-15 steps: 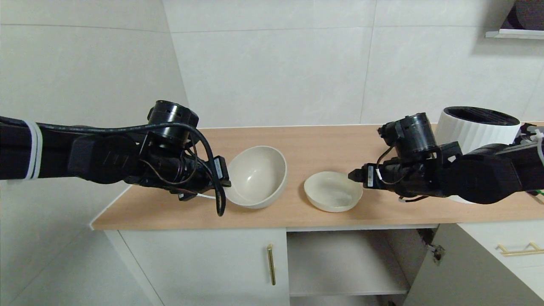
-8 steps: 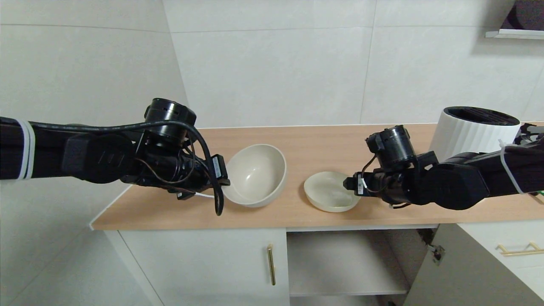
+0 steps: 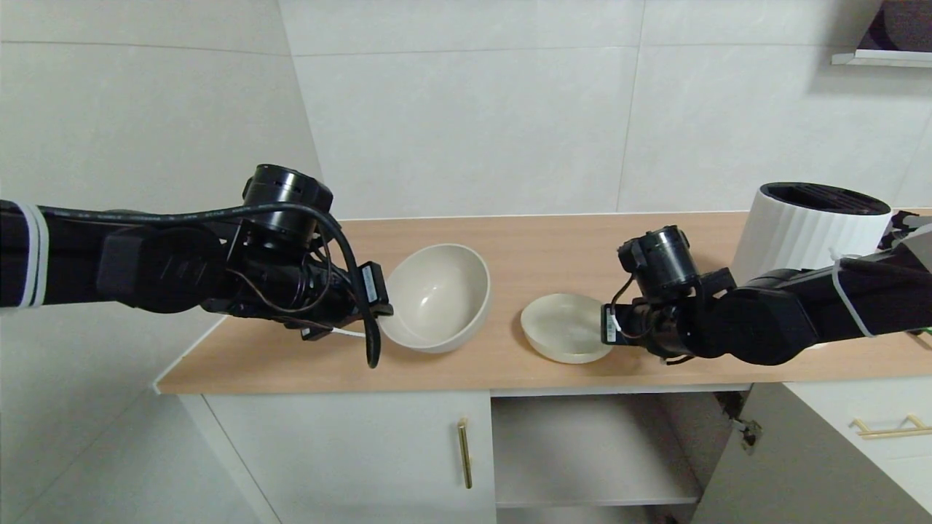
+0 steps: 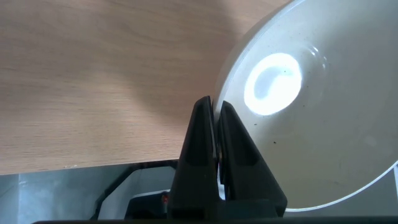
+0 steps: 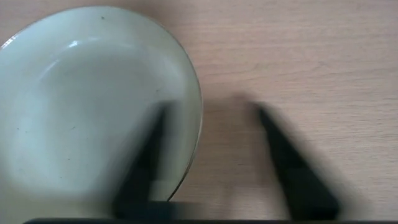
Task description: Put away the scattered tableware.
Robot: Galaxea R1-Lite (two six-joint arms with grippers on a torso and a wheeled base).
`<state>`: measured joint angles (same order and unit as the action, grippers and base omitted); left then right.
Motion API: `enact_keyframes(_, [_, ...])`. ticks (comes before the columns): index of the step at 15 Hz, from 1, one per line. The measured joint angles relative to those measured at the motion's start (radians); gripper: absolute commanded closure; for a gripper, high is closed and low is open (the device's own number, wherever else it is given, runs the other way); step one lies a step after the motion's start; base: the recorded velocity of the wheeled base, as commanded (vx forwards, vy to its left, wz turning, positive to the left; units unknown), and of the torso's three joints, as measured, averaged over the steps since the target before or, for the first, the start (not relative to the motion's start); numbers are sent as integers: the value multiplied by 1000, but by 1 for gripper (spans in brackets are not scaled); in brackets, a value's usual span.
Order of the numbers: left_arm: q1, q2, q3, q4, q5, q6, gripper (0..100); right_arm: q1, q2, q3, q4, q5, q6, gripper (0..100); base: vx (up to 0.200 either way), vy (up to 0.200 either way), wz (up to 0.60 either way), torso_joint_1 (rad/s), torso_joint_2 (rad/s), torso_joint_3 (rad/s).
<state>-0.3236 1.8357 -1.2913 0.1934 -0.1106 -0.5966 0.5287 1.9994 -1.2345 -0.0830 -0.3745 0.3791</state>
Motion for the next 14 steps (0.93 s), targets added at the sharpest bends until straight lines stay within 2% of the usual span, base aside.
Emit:
enact_keyframes(8, [0, -42, 23, 1, 0, 7, 100, 1, -50, 14, 13, 31, 13, 100, 0, 0, 0, 0, 0, 0])
enact_keyframes(9, [-1, -66, 43, 0, -1, 27, 100, -1, -74, 25, 26, 54, 13, 100, 0, 0, 0, 0, 0, 0])
enact_keyframes(11, [-3, -135, 102, 0, -3, 90, 100, -2, -136, 43, 82, 113, 13, 100, 0, 0, 0, 0, 0, 0])
enact_keyframes(12, [-3, -172, 129, 0, -4, 108, 100, -3, -171, 50, 113, 135, 12, 100, 0, 0, 0, 0, 0, 0])
enact_keyframes(14, [-3, -255, 193, 1, -10, 119, 100, -8, -255, 72, 164, 155, 12, 100, 0, 0, 0, 0, 0, 0])
